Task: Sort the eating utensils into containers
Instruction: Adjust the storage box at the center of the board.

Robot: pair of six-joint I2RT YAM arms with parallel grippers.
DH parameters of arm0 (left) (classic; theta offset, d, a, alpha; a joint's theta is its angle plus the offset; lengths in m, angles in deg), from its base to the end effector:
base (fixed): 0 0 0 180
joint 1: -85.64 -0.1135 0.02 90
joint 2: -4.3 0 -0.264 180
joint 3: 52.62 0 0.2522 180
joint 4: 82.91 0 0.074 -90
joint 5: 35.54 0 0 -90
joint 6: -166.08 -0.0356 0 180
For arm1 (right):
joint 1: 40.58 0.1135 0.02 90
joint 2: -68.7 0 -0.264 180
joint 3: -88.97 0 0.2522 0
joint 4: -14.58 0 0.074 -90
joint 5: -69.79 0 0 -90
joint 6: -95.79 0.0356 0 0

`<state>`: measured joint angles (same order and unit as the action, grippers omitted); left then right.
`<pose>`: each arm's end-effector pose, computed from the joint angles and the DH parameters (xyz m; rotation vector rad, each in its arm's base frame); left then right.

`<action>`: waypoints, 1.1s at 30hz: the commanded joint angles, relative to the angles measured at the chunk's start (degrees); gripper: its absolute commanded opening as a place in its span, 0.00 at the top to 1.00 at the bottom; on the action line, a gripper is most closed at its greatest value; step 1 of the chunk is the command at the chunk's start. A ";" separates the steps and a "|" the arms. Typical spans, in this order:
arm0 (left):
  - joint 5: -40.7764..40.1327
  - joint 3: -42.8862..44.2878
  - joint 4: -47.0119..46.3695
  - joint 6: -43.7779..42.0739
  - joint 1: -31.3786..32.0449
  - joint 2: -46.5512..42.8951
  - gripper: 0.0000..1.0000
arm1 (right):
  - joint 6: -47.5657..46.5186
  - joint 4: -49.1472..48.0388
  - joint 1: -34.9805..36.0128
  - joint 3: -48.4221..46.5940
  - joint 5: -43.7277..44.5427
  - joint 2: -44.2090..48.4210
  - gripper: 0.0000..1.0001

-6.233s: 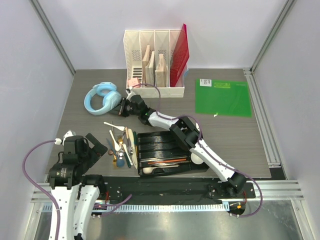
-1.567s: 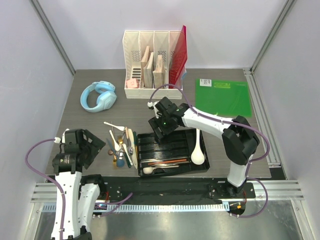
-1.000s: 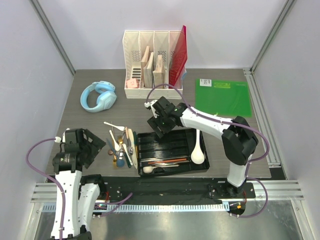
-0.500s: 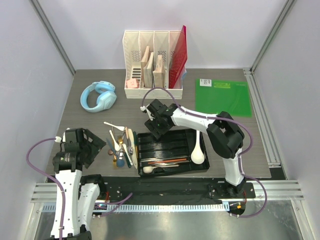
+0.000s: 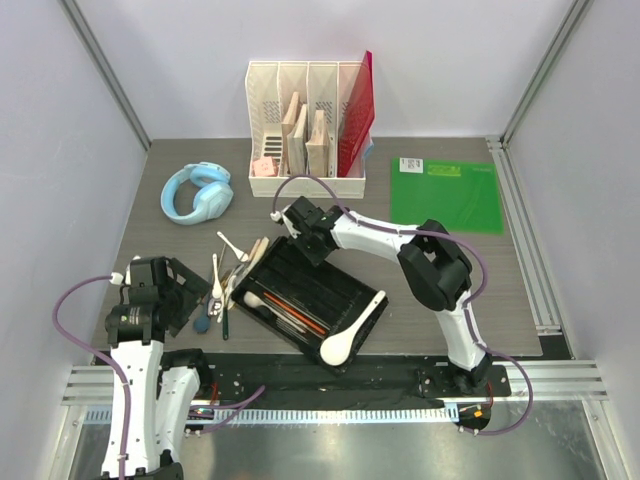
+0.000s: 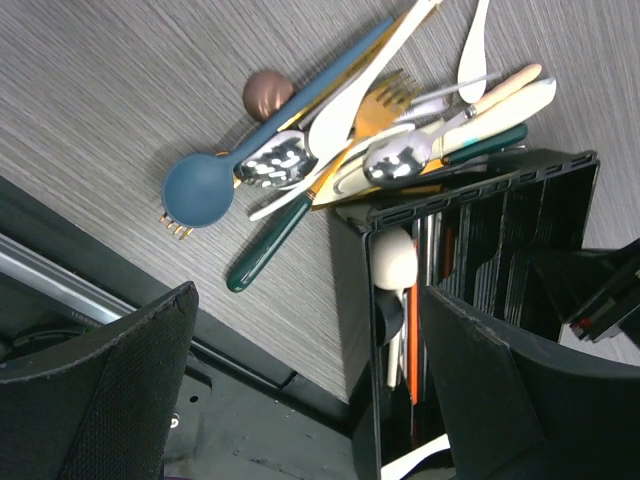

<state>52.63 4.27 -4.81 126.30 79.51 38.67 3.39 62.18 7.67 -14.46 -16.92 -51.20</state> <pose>0.0963 0.0115 0.2687 -1.2204 2.2515 -0.2598 0.2954 0.3279 0.1723 -1.1378 2.4461 0.1706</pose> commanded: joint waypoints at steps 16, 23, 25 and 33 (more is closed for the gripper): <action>0.42 0.37 -1.58 -1.96 -0.11 0.87 0.08 | -8.06 -3.52 -4.30 -1.12 5.59 -1.66 0.99; 0.59 0.37 -1.41 -1.96 -0.11 1.31 0.08 | -13.59 -3.52 -5.97 -0.33 1.55 0.19 0.99; 0.68 0.28 -1.32 -1.96 -0.11 1.40 0.08 | -14.57 -3.70 -6.93 0.46 -0.30 0.89 0.99; 0.86 0.28 -1.23 -1.96 0.15 2.63 0.08 | -19.14 -4.05 -8.61 1.25 -6.19 2.12 0.99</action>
<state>52.79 4.27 -5.03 125.12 79.51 40.49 -9.17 59.15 -0.02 -14.44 -22.45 -51.52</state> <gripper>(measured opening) 0.919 0.058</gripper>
